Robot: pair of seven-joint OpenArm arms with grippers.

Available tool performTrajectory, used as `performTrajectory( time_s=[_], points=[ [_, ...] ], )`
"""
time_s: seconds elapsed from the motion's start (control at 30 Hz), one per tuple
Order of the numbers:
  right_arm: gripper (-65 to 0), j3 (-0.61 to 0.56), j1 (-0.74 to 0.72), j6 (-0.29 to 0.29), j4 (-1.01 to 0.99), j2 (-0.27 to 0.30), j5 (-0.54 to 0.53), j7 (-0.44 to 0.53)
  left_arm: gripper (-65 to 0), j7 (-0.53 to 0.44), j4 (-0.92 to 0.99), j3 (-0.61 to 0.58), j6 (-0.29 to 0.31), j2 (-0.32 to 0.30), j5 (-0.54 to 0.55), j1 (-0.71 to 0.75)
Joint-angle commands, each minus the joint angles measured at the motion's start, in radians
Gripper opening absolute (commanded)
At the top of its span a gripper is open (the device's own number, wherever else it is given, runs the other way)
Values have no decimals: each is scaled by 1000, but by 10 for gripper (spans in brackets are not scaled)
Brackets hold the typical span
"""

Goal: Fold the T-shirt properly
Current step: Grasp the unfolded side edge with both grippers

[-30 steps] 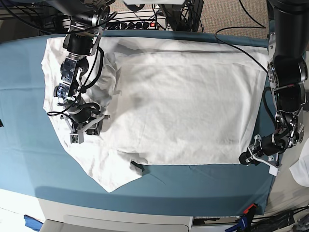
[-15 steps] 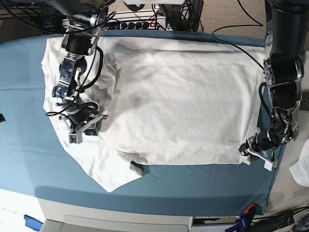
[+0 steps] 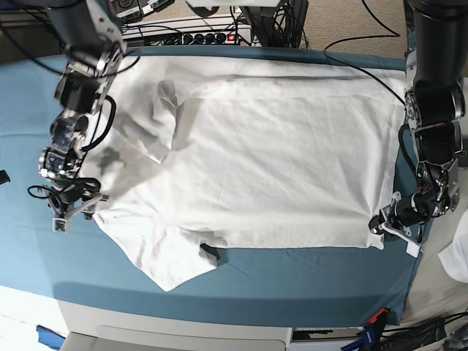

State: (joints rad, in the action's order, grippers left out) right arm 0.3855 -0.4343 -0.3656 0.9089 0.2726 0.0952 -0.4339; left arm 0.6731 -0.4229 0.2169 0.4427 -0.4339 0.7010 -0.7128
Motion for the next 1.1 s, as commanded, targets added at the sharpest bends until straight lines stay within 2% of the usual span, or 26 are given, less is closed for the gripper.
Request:
performTrajectory(
  time_s=[0.0,0.17,0.27,0.37,0.9,1.07],
  points=[
    [-354,12,-47,-5,-34,19,-26,42,-650,-19,-14,1,4,-20,9,-35],
    [-354,21,-119,-50,-214,31,-63,99,-650,-17,-14,1,4,-20,9,-35],
    [-306,19,-135,-64,-246,19,-93,98,-650,-17,-14,1,27,-20,9,-35],
    [-304,19,-137,-64,-250,8,-128,101,-650,-15,-14,1,56,-20,9,-35],
    [-304,19,-147,-67,-250,2,-204,86,-650,-16,-14,1,56,-20,10,-35],
    [-307,19,-145,-129,-250,2,-217,83,-650,-16,-14,1,56,-20,10,-35]
  ],
)
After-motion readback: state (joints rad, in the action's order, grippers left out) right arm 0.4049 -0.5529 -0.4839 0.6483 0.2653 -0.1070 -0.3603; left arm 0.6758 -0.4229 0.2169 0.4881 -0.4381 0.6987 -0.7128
